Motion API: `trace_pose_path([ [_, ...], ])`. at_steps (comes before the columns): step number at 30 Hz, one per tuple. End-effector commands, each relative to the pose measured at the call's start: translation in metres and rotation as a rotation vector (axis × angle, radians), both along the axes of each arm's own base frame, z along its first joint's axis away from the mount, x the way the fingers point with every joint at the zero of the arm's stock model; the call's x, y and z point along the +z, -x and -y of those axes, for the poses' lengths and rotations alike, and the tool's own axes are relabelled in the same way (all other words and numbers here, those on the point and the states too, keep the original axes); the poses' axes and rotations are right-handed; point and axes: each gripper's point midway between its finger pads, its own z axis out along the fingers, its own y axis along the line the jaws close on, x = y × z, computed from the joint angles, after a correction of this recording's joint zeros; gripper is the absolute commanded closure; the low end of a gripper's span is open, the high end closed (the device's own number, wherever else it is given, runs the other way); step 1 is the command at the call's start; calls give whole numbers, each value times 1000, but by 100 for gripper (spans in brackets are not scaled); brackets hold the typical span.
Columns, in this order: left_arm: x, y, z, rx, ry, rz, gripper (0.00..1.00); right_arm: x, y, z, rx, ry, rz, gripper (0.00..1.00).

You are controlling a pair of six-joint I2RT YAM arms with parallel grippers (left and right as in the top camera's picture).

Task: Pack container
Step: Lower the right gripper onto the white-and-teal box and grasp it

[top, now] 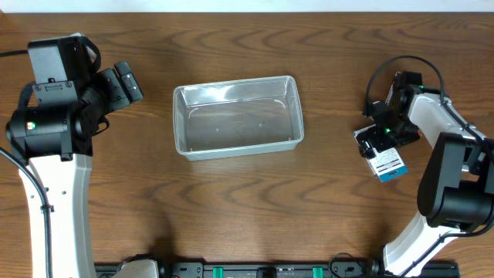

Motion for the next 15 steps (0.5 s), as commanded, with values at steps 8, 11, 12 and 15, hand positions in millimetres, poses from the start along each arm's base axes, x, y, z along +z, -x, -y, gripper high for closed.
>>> trace_pose_path([
  [8, 0, -1, -2, 7, -11, -4, 2, -26, 7, 1, 16, -5, 11, 1],
  [11, 0, -1, -2, 7, -11, -4, 2, -27, 7, 0, 18, -5, 11, 1],
  [12, 0, -1, -2, 7, -11, -4, 2, -27, 7, 0, 18, -5, 11, 1],
  [15, 0, -1, -2, 7, -11, -4, 2, -27, 8, -2, 17, -6, 7, 7],
])
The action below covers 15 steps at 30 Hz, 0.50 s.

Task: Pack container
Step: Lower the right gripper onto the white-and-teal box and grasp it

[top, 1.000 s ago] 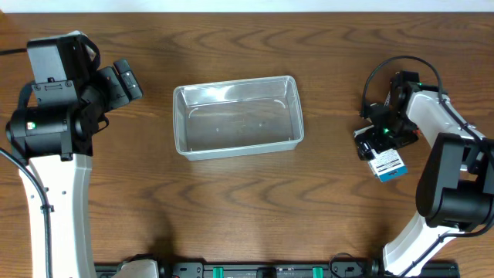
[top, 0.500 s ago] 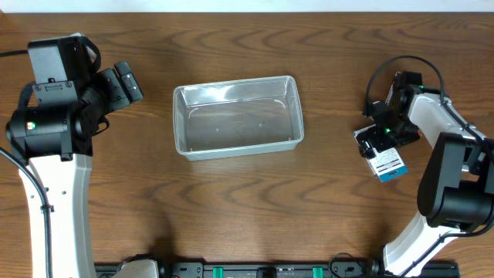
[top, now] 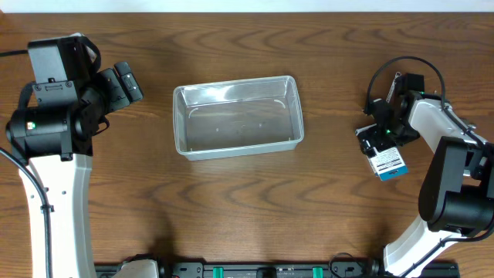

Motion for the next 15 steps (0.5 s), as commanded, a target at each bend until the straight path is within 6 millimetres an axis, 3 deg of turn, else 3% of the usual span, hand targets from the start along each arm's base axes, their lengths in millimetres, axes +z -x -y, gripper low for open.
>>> trace_pose_path([
  [1, 0, -1, -2, 7, -11, -4, 2, -24, 19, -5, 2, -19, -78, 9],
  [15, 0, -1, -2, 7, -11, -3, 2, -24, 19, -11, -19, -20, -80, 21],
])
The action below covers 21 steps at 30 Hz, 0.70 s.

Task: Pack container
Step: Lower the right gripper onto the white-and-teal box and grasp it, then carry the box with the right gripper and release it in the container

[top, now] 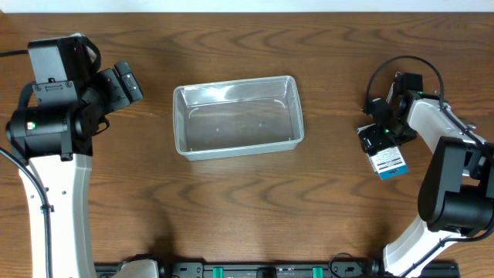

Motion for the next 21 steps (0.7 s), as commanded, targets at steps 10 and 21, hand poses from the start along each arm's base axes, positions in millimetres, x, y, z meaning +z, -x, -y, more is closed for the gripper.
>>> trace_pose_path([
  [10, 0, -1, -2, 7, -11, -3, 2, -20, 14, -7, -46, -16, -67, 33],
  [21, 0, -1, -2, 7, -11, -3, 2, 36, -26, -18, -111, -18, 81, 54],
])
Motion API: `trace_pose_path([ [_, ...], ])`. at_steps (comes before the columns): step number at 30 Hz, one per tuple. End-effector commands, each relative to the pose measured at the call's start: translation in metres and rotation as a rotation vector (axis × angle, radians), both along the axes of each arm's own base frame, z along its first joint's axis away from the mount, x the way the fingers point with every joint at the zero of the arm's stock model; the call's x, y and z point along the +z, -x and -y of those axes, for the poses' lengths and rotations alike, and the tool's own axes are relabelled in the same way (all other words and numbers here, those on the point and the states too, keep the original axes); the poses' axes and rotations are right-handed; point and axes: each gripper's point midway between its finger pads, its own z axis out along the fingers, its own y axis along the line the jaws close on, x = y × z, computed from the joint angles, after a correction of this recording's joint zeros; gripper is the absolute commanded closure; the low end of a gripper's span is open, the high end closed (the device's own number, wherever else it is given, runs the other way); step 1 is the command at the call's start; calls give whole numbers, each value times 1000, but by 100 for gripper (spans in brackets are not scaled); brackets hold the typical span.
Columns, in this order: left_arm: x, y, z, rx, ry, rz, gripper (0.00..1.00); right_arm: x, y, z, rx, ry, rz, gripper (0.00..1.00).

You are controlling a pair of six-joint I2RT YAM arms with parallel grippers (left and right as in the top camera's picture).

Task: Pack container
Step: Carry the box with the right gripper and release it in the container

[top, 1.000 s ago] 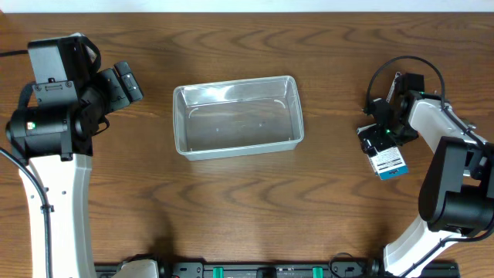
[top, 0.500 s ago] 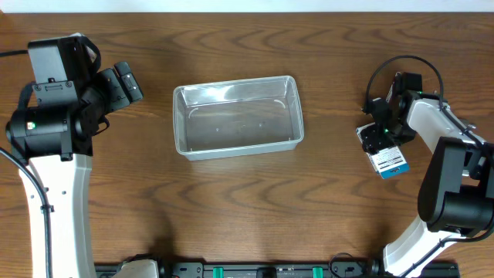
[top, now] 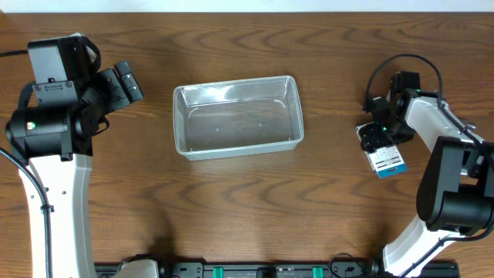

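A clear plastic container [top: 238,147] stands empty at the middle of the table. To its right lies a white packet with a blue edge [top: 388,163]. My right gripper [top: 380,147] is at the packet's near end and looks shut on it, though the wrist hides its fingers. Far left of the container, my left gripper [top: 128,83] hangs above the table with nothing in it, and its jaws are too small to read.
The brown wooden table [top: 247,224] carries only the container and the packet. The left arm's white link [top: 58,208] runs down the left side. At the right edge the right arm [top: 455,185] curves round. A black rail [top: 255,270] lines the front edge.
My right gripper and the packet have shifted slightly up and to the left together. The left arm and the container have not moved.
At the oldest moment my right gripper sat on the packet right of the container, with the packet angled down to the right. Over the later moments gripper and packet crept slightly upward and turned a little. The left arm stayed still throughout.
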Motion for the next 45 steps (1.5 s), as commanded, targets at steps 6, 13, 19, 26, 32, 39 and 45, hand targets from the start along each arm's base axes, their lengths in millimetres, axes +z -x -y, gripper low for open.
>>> trace_pose_path([
  [6, 0, -1, -2, 6, -11, -4, 2, 112, -62, -61, 45, -95, 292, 62],
  [13, -1, 0, -2, 6, -10, -7, 2, 217, -88, -178, 347, -199, 565, 83],
  [19, -4, 3, -2, 6, -9, -27, 2, 250, -77, -298, 743, -243, 766, 91],
  [26, -7, 8, -1, 3, -9, -49, 2, 179, -52, -364, 879, -292, 609, 96],
  [32, -7, 8, -1, 0, -11, -50, 2, 97, -34, -376, 917, -268, 395, 96],
  [39, -7, 8, -1, -11, -21, -52, 2, 51, -15, -359, 909, -227, 215, 57],
  [45, -7, 8, -1, -14, -23, -53, 2, 65, -26, -351, 892, -184, 265, 23],
])
